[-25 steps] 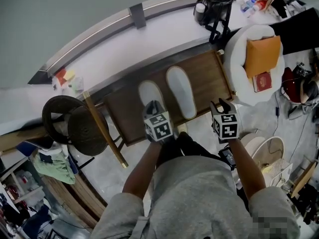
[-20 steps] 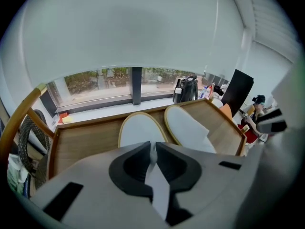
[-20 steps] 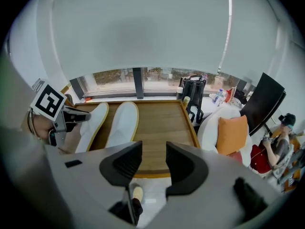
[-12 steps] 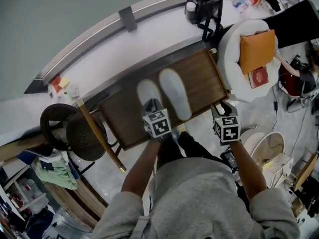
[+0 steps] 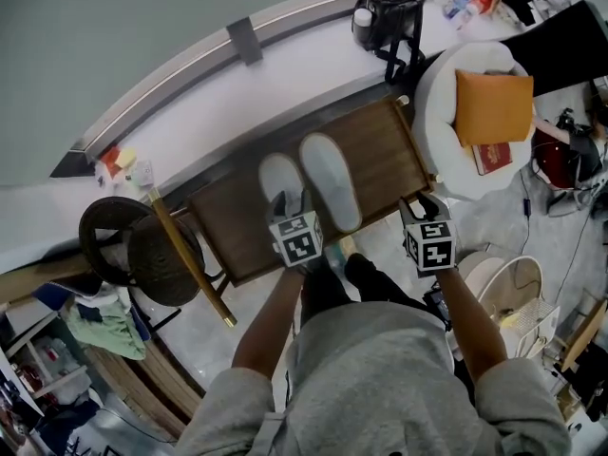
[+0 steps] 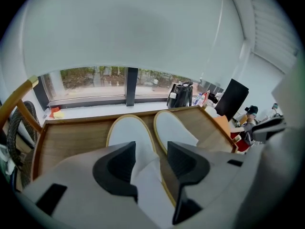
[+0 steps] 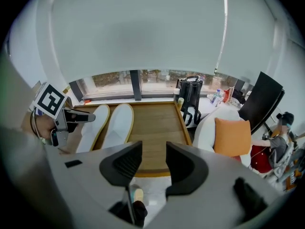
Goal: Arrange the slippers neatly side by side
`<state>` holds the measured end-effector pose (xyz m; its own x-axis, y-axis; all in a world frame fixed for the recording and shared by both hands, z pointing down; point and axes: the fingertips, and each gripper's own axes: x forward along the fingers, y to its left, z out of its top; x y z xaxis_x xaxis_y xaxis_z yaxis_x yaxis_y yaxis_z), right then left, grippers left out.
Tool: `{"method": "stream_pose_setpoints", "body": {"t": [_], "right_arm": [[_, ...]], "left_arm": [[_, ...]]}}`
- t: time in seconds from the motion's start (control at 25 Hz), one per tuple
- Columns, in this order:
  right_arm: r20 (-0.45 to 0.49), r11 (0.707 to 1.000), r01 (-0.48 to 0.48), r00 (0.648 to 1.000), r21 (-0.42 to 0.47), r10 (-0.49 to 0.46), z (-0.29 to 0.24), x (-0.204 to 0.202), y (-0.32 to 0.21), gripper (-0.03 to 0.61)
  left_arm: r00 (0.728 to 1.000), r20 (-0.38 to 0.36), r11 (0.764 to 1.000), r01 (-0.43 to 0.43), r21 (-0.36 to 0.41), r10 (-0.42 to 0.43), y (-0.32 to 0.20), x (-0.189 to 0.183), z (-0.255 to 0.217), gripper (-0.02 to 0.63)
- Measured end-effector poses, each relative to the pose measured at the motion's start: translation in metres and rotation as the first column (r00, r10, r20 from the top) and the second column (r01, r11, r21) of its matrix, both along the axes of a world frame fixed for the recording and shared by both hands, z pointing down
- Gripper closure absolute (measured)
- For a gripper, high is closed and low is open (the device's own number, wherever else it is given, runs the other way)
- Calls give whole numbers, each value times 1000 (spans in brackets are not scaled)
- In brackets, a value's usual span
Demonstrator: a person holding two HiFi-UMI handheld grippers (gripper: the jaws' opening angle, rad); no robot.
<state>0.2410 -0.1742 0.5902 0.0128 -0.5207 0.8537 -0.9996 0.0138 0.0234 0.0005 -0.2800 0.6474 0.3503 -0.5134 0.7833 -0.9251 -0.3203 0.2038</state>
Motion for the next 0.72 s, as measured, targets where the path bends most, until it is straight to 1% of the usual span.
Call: {"method": "stream_pose_setpoints", "body": {"t": [0.08, 0.16, 0.28, 0.4, 0.56, 0.68, 0.72], "right_arm": [[10, 1000, 10, 1000, 12, -10, -2, -1, 0, 413], [22, 999, 23, 999, 27, -24, -4, -2, 0, 413], [38, 996, 53, 998, 64, -56, -11, -4, -3, 413], [58, 986, 98, 993, 134, -107, -26, -10, -15, 413], [118, 955, 166, 973, 247, -200, -60, -20, -13, 414], [164, 914, 201, 948, 352, -272, -95, -30, -10, 433], [174, 900, 204, 942, 386, -289, -106, -32, -9, 446]], "left_arm": [[1000, -14, 1000, 5, 16, -5, 3, 0, -5, 396], [1000, -16, 999, 19, 39, -19, 8, -3, -12, 385], [999, -1, 995, 52, 80, -52, 14, -13, -28, 383], [996, 10, 987, 82, 135, -84, 19, -24, -51, 383], [992, 20, 966, 118, 230, -126, 46, -38, -95, 383], [990, 8, 946, 133, 296, -142, 72, -48, -132, 388], [989, 7, 938, 137, 320, -146, 80, -51, -144, 409]]}}
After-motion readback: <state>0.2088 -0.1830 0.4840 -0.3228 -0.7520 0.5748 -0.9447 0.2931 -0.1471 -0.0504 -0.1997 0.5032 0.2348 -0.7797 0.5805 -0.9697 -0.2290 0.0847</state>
